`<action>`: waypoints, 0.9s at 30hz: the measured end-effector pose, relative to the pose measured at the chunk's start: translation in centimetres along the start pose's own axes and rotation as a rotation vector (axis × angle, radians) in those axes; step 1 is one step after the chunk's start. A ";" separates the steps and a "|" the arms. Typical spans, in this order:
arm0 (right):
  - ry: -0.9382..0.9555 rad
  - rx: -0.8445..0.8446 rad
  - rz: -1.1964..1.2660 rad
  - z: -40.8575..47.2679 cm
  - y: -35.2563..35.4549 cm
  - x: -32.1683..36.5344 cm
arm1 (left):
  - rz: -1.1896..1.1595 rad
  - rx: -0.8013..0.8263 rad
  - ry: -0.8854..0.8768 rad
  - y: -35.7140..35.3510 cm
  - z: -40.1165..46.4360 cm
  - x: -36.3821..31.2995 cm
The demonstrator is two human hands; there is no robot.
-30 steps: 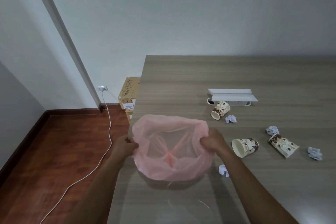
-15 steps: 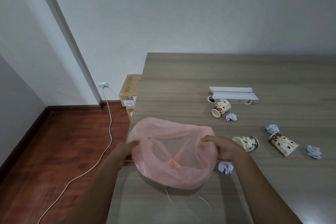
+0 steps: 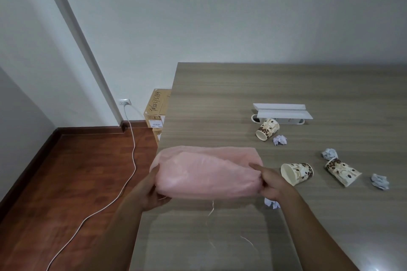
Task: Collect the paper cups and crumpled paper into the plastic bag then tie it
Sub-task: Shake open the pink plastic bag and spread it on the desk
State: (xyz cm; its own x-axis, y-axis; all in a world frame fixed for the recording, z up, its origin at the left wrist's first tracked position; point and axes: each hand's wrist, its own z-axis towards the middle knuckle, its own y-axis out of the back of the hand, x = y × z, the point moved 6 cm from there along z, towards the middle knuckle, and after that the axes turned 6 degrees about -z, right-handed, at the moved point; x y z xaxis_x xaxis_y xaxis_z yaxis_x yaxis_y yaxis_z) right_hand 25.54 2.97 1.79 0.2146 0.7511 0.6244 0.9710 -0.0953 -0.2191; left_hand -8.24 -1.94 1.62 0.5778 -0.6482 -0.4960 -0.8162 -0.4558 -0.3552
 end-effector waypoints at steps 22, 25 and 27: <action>-0.093 -0.276 -0.300 2.1 1.8 -4.2 | 0.004 -0.005 -0.004 0.2 1.9 3.3; 0.018 -0.439 -0.393 4.1 4.5 -4.4 | 0.056 -0.122 -0.091 1.5 1.7 2.9; 0.064 -0.444 -0.321 2.8 3.9 -3.7 | 0.063 -0.095 -0.120 1.1 1.2 2.4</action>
State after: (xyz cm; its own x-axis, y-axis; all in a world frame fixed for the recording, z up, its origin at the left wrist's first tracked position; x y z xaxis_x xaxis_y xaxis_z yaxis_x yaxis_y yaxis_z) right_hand 28.23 1.70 -3.46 -0.1071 0.7476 0.6554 0.9367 -0.1451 0.3185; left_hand -7.75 -3.29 -0.90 0.5173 -0.6025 -0.6078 -0.8442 -0.4761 -0.2464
